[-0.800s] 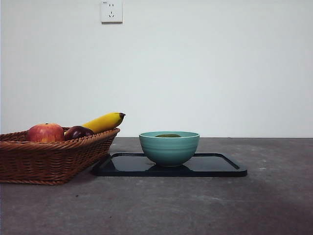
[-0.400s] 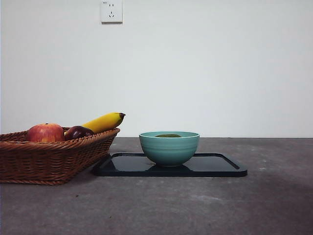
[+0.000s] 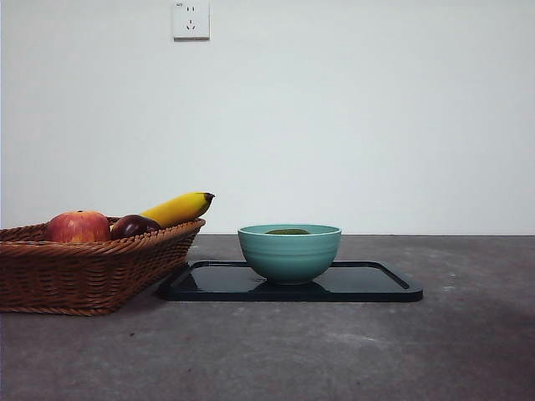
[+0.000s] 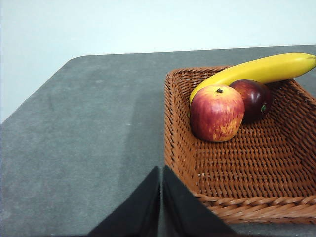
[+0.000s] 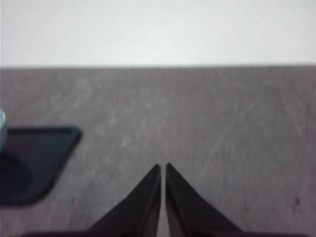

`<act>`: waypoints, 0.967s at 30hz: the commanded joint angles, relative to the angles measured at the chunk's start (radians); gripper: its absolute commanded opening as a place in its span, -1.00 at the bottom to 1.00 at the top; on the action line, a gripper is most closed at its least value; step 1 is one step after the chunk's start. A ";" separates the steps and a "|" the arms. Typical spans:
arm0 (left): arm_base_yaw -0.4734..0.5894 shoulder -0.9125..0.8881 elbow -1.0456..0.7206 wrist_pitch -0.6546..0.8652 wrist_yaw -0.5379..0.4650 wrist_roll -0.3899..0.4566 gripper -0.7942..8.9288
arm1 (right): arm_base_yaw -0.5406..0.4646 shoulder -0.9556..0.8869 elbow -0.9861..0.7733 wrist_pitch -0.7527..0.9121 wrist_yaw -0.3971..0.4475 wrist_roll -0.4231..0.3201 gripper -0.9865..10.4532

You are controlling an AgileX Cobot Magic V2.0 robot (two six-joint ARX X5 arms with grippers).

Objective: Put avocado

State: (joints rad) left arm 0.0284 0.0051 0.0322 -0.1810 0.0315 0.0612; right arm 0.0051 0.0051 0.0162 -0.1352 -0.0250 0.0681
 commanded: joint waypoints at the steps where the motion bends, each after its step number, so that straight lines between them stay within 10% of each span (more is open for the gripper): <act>1: 0.001 -0.002 -0.021 -0.006 0.002 -0.003 -0.82 | -0.002 -0.002 -0.005 -0.053 0.003 0.010 -0.81; 29: 0.001 -0.002 -0.021 -0.006 0.002 -0.002 -0.82 | -0.002 -0.002 -0.005 -0.022 0.000 0.036 -0.81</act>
State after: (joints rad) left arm 0.0284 0.0051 0.0322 -0.1810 0.0315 0.0612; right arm 0.0051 0.0063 0.0166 -0.1680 -0.0254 0.0910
